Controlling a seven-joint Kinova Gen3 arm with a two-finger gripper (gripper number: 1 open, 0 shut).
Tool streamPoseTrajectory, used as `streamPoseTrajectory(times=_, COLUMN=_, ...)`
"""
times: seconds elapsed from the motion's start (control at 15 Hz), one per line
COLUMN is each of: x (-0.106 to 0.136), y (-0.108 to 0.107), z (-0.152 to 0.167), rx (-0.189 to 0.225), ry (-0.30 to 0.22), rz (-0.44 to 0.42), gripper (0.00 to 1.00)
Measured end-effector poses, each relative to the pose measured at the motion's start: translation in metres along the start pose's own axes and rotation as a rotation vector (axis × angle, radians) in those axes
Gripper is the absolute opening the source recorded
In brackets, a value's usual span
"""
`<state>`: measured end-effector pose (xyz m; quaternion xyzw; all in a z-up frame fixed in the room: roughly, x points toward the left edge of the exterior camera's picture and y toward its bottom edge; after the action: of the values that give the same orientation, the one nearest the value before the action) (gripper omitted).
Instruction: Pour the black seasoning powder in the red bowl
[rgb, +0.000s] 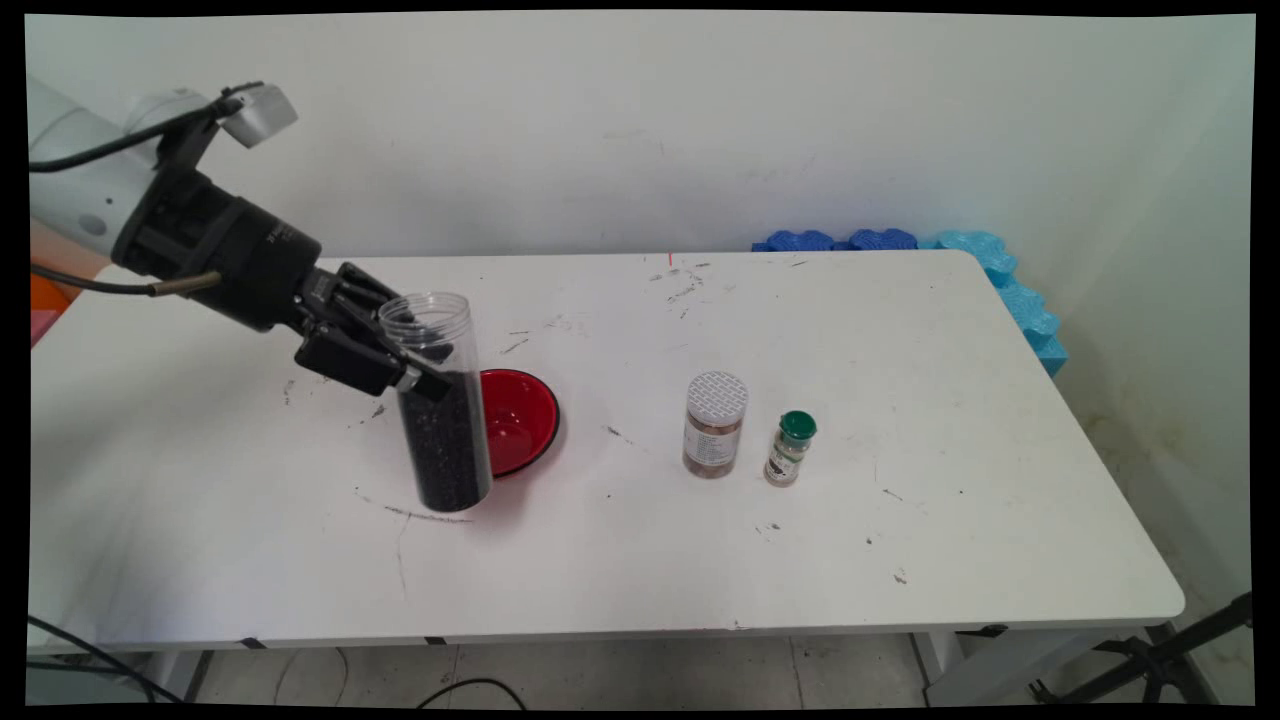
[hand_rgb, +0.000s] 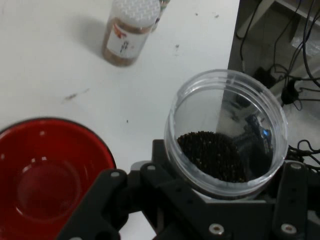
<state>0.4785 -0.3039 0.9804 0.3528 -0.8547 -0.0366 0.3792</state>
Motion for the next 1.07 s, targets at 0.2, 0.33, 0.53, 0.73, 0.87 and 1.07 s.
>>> streamPoseTrajectory(times=0.2, x=-0.008, y=-0.009, z=0.003, rx=-0.005, ry=-0.030, rz=-0.088, gripper=0.00)
streamPoseTrajectory(times=0.33, x=-0.013, y=-0.015, z=0.007, rx=-0.005, ry=-0.046, rz=-0.153, gripper=0.00)
streamPoseTrajectory(times=0.53, x=-0.016, y=-0.019, z=0.013, rx=-0.009, ry=-0.055, rz=-0.225, gripper=0.00)
streamPoseTrajectory(times=0.73, x=-0.018, y=-0.023, z=0.021, rx=-0.022, ry=-0.061, rz=-0.302, gripper=0.00)
streamPoseTrajectory(times=0.87, x=-0.020, y=-0.026, z=0.028, rx=-0.028, ry=-0.072, rz=-0.366, gripper=0.00)
streamPoseTrajectory(times=1.07, x=-0.024, y=-0.030, z=0.034, rx=-0.026, ry=-0.092, rz=-0.437, gripper=0.00)
